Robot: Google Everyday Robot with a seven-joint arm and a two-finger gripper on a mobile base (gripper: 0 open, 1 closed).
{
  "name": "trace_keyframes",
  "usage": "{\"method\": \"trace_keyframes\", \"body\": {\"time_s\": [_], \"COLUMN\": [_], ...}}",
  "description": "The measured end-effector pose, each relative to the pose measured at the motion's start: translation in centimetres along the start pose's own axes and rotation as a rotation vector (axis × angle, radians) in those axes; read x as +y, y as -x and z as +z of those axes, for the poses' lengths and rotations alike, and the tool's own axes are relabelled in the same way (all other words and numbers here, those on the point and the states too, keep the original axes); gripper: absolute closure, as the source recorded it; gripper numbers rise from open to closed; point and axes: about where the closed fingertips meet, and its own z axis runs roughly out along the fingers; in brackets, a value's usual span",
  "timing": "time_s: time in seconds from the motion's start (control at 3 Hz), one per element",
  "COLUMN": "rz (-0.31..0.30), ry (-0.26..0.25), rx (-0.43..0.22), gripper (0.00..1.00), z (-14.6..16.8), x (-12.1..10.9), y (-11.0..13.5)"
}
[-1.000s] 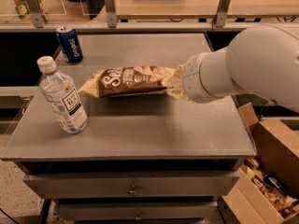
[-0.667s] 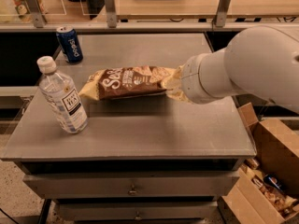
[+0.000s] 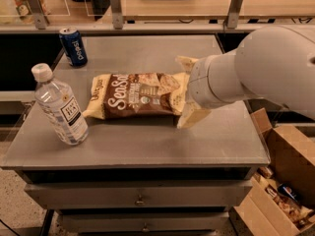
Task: Move brown chip bag near blue plastic bottle
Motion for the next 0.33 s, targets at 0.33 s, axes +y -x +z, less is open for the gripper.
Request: {"method": "trace_keyframes", "body": {"time_s": [0.33], "rz": [0.0], "ry": [0.0], "rx": [0.0], "gripper": [0.0], "z": [0.0], "x": [0.0], "y": [0.0]}}
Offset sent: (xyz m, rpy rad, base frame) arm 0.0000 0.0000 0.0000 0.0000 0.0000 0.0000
